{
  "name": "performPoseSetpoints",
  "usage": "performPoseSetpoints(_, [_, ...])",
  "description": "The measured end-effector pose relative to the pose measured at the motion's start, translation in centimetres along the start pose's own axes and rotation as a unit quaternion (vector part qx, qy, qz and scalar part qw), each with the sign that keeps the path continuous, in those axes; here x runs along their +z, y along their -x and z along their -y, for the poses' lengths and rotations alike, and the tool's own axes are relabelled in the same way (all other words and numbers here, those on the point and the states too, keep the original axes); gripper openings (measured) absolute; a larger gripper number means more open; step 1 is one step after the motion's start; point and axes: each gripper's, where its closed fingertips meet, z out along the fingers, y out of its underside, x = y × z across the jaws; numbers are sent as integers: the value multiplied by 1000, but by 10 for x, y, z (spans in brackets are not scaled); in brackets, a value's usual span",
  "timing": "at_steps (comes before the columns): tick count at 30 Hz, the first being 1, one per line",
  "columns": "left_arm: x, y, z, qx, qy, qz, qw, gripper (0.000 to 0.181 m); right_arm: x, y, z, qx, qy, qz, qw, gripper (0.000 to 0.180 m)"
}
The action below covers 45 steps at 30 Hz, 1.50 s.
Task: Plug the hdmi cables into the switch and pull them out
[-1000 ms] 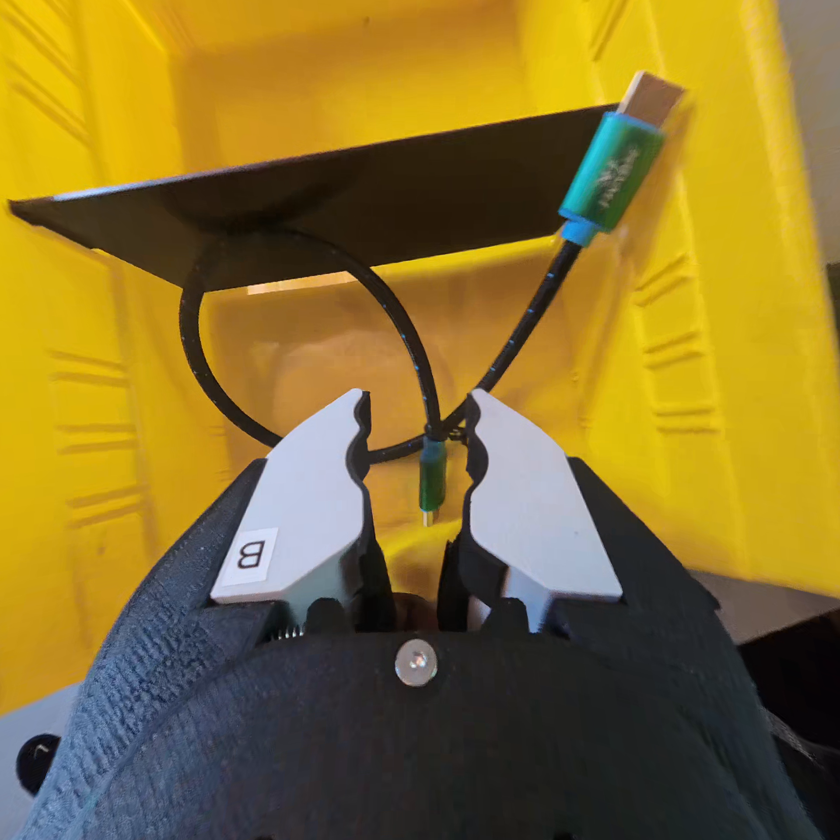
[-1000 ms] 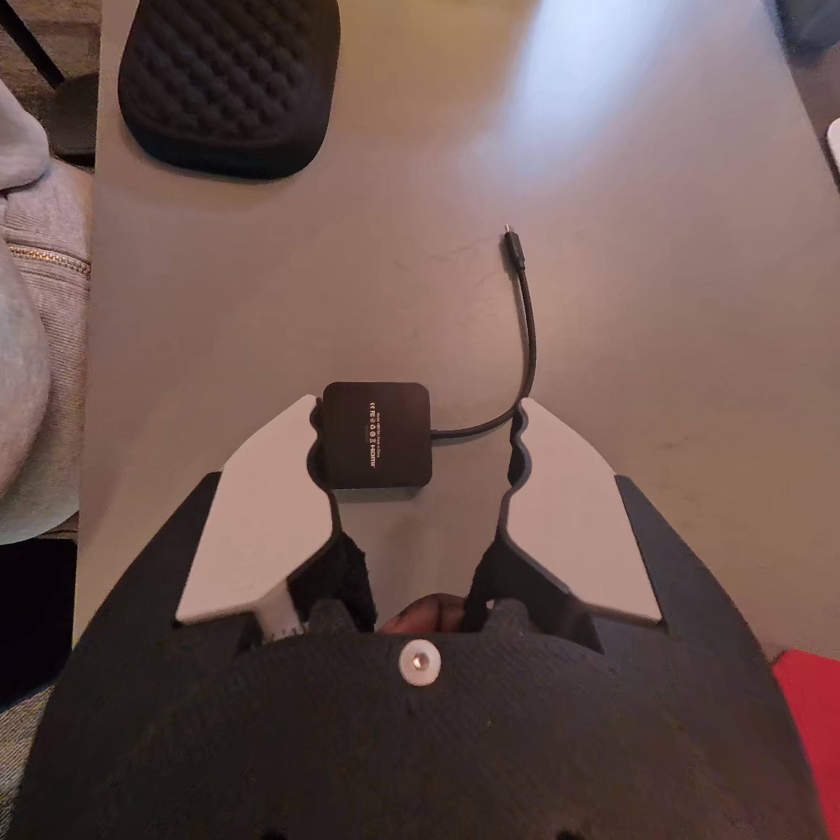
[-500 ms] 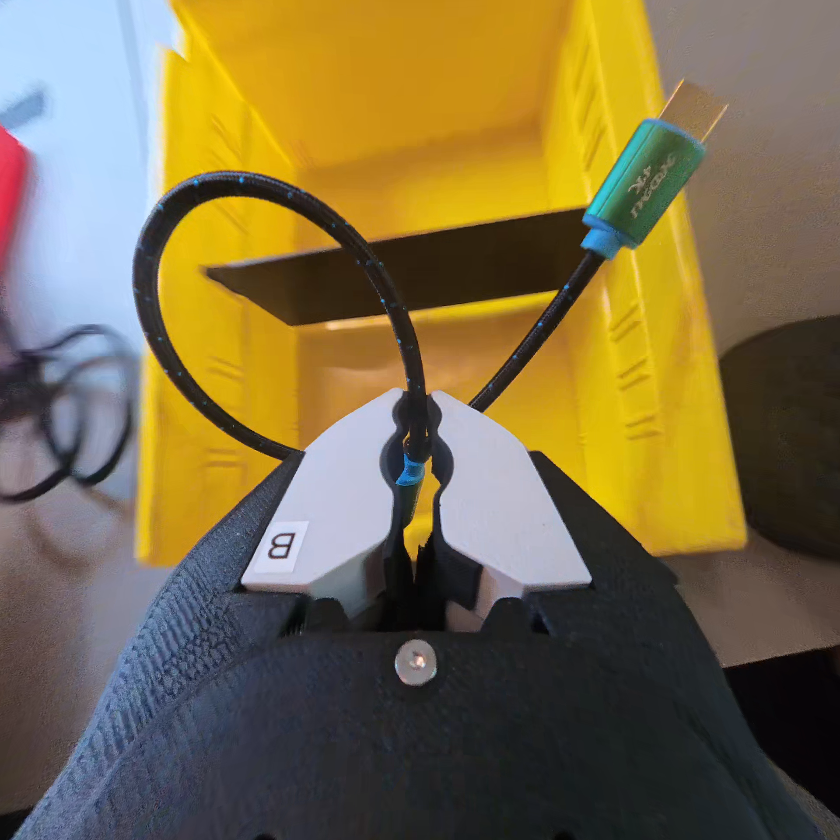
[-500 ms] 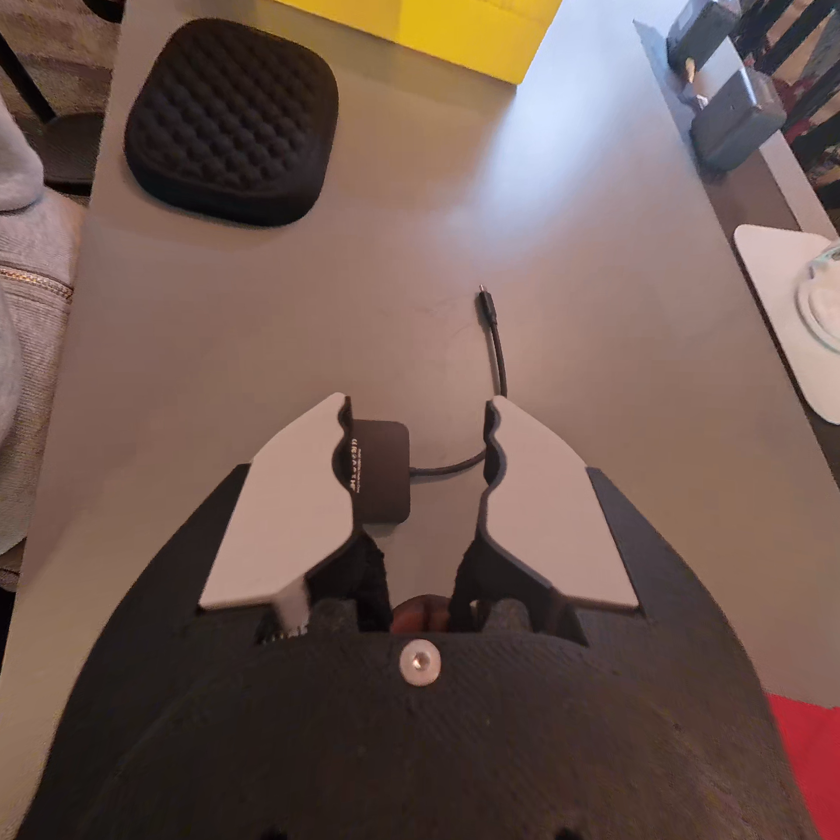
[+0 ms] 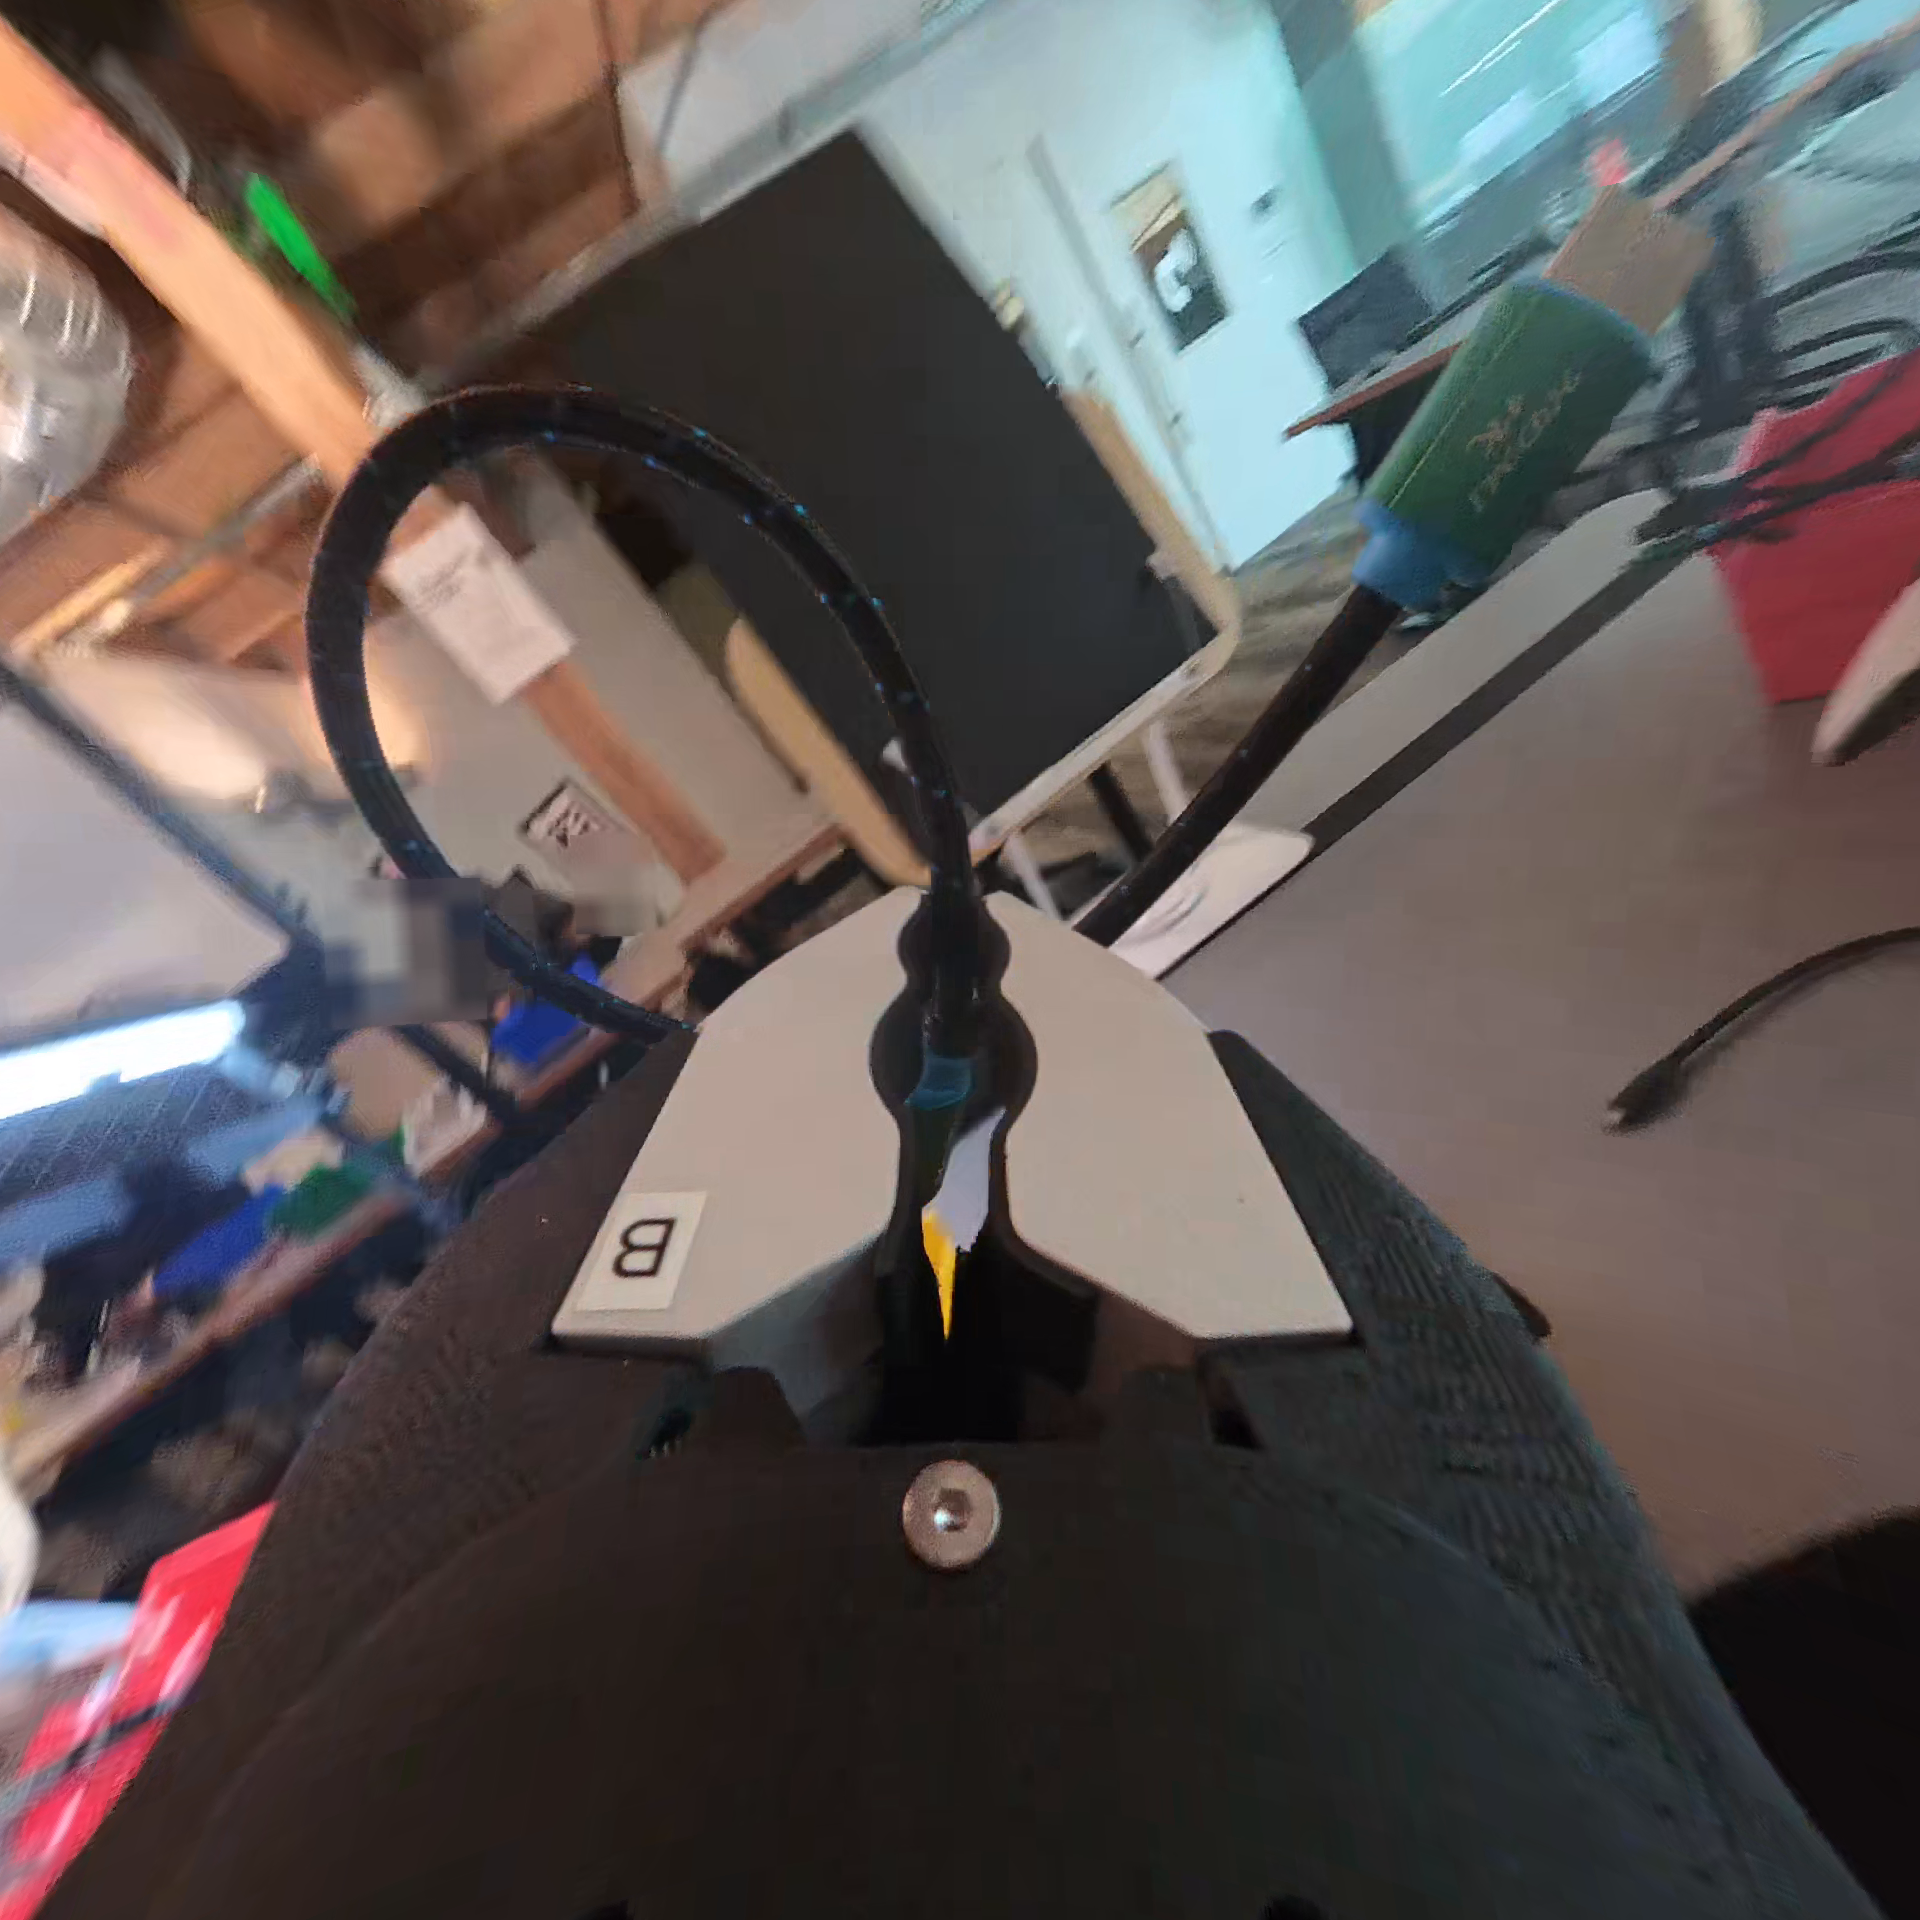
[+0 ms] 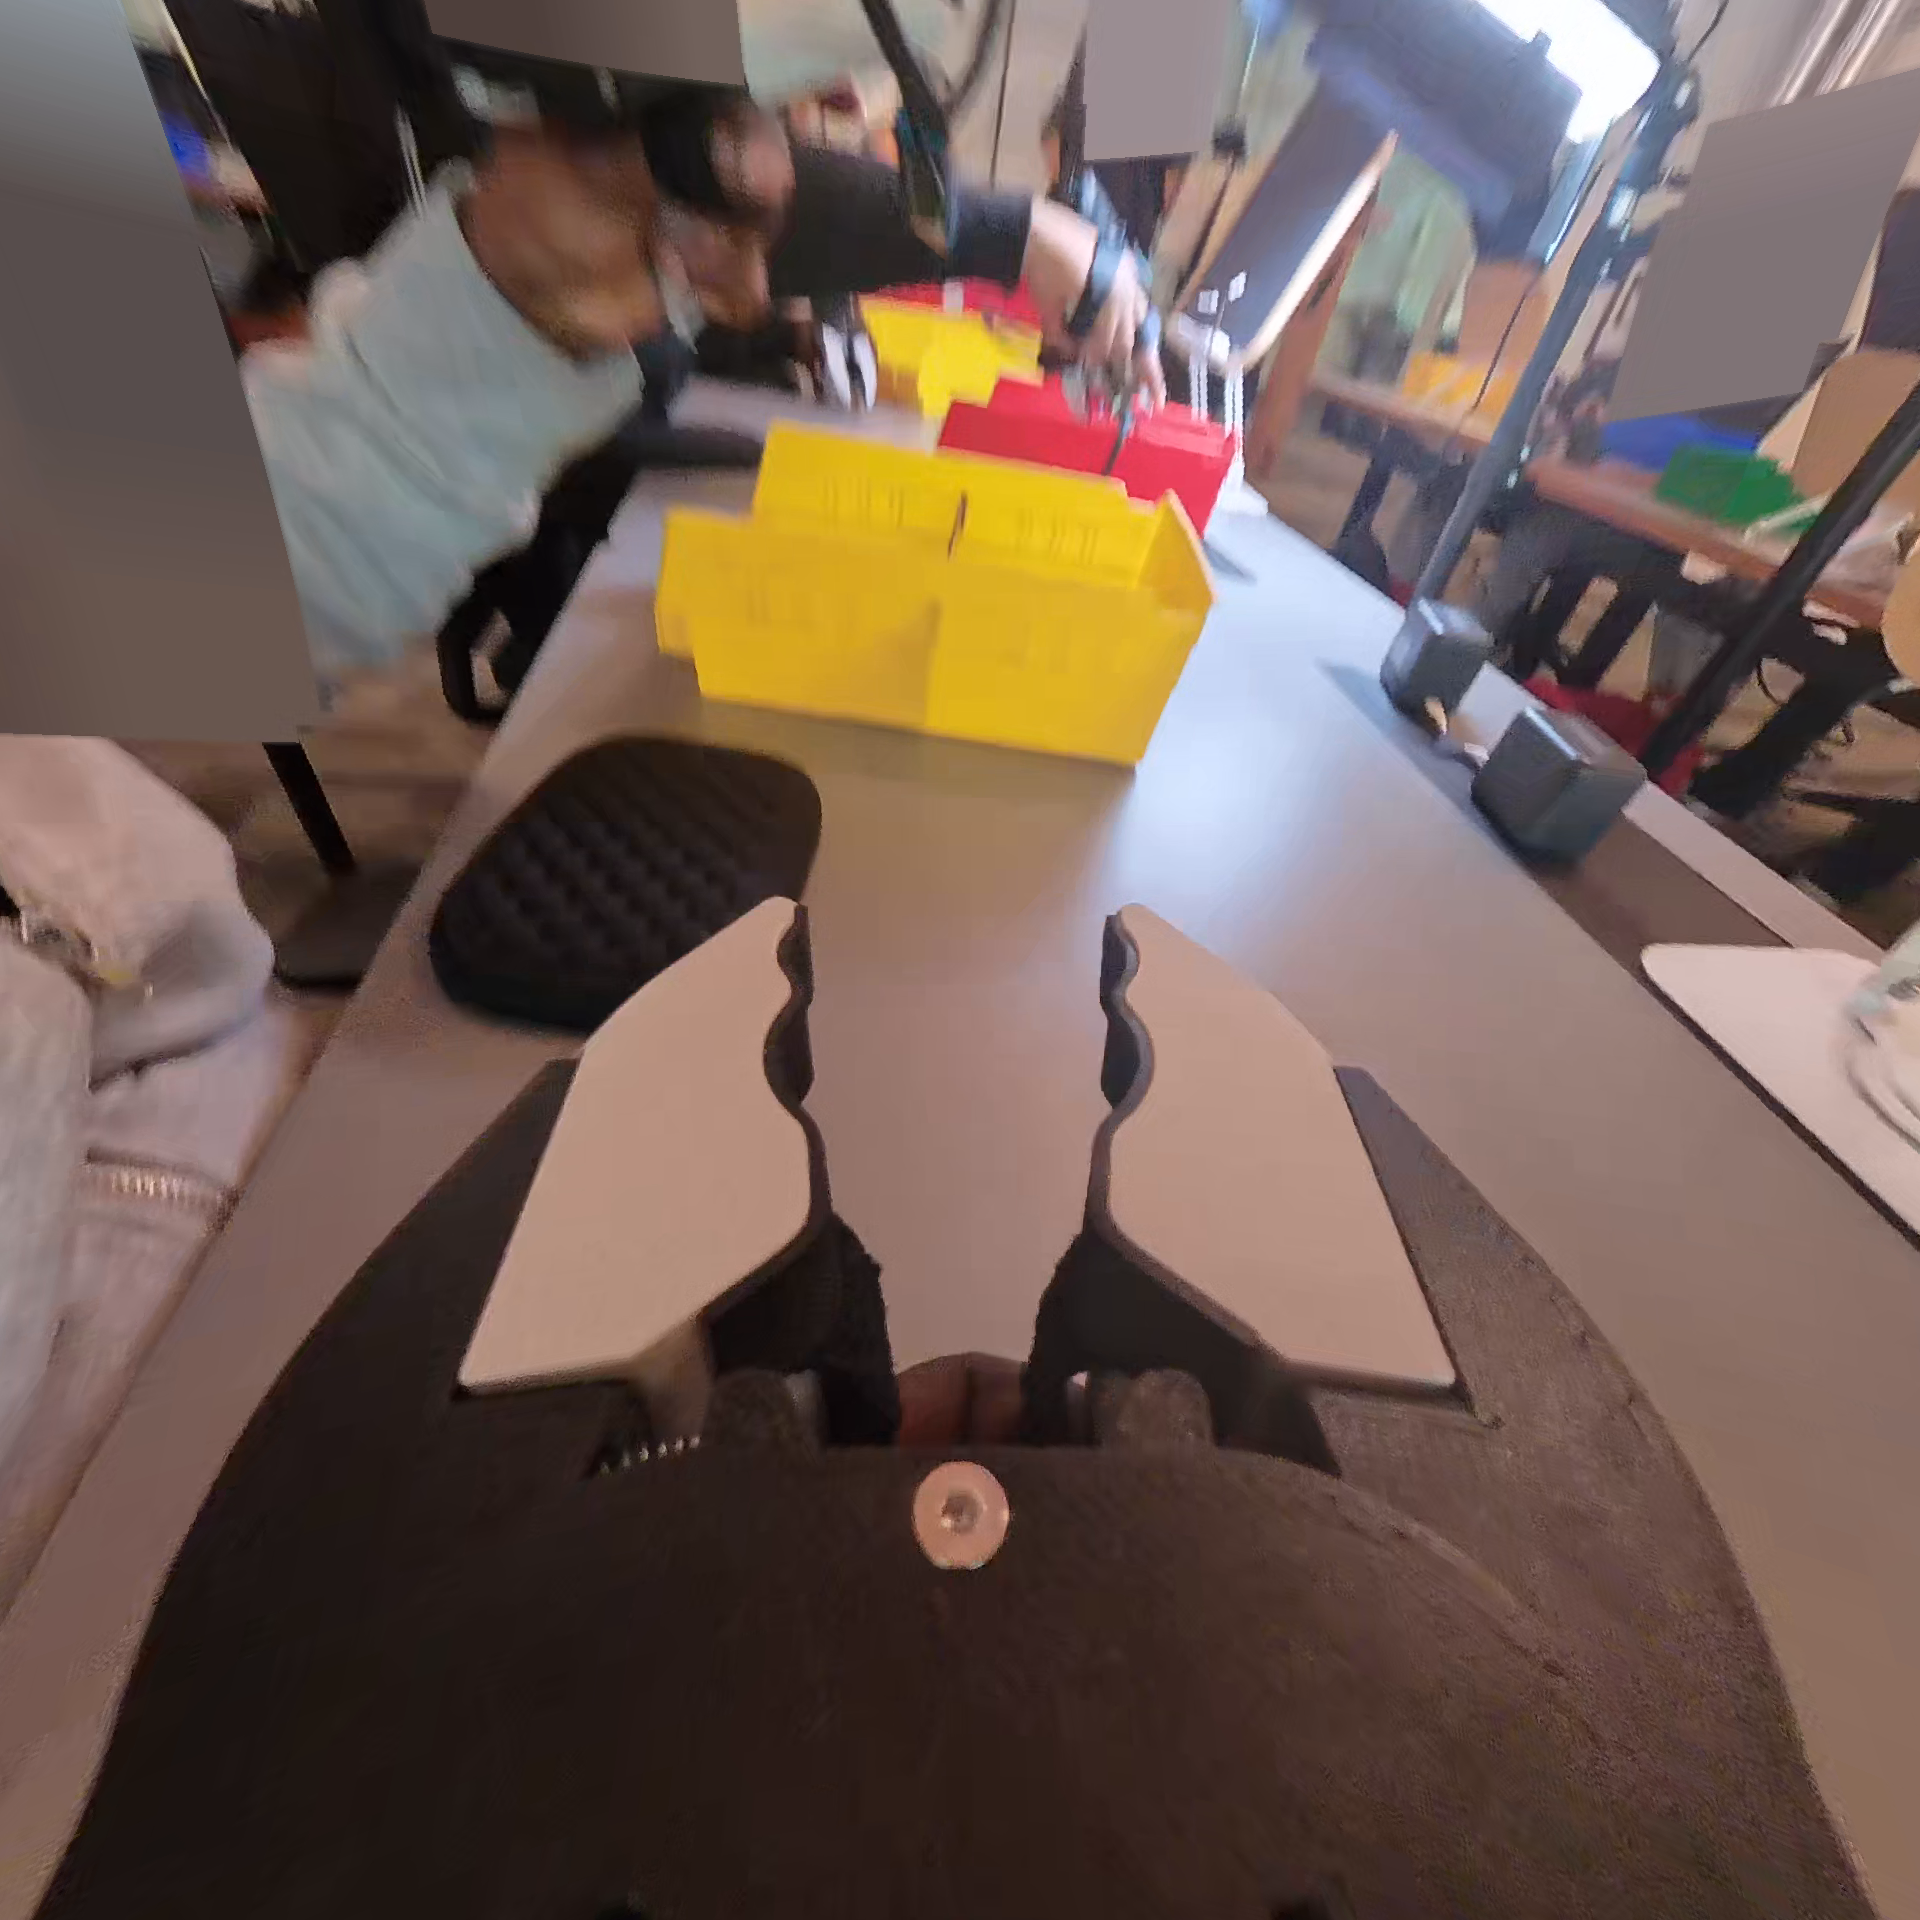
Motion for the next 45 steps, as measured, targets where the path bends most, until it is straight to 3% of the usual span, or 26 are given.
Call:
performPoseSetpoints(5, [83, -87, 21, 22, -80, -52, 995, 6, 1, -12, -10, 76, -84, -16, 993, 70])
performPoseSetpoints(10, [128, -139, -20, 74, -63, -34, 995, 7, -25, -42, -1, 85, -133, -105, 982, 68])
performPoseSetpoints(13, [126, -159, -41, 113, -40, -52, 991, 6, -35, -58, -4, 80, -131, -155, 976, 66])
performPoseSetpoints(17, [118, -157, -38, 136, -55, -33, 989, 7, -28, -65, -2, 79, -135, -171, 973, 70])
performPoseSetpoints(21, [117, -146, -40, 152, -63, -3, 986, 6, -11, -50, 21, 103, -170, -123, 972, 71])
performPoseSetpoints(29, [115, -128, -40, 168, -73, 54, 982, 5, -7, -39, 13, 96, -176, -152, 968, 44])
performPoseSetpoints(40, [120, -146, -49, 166, -55, 7, 985, 6, -2, -44, 0, 77, -118, -166, 976, 23])
performPoseSetpoints(42, [121, -150, -50, 166, -50, -4, 985, 6, 0, -43, -2, 76, -111, -163, 977, 12])
performPoseSetpoints(45, [125, -157, -60, 164, -25, -28, 986, 6, 0, -46, -10, 77, -84, -174, 978, 11])
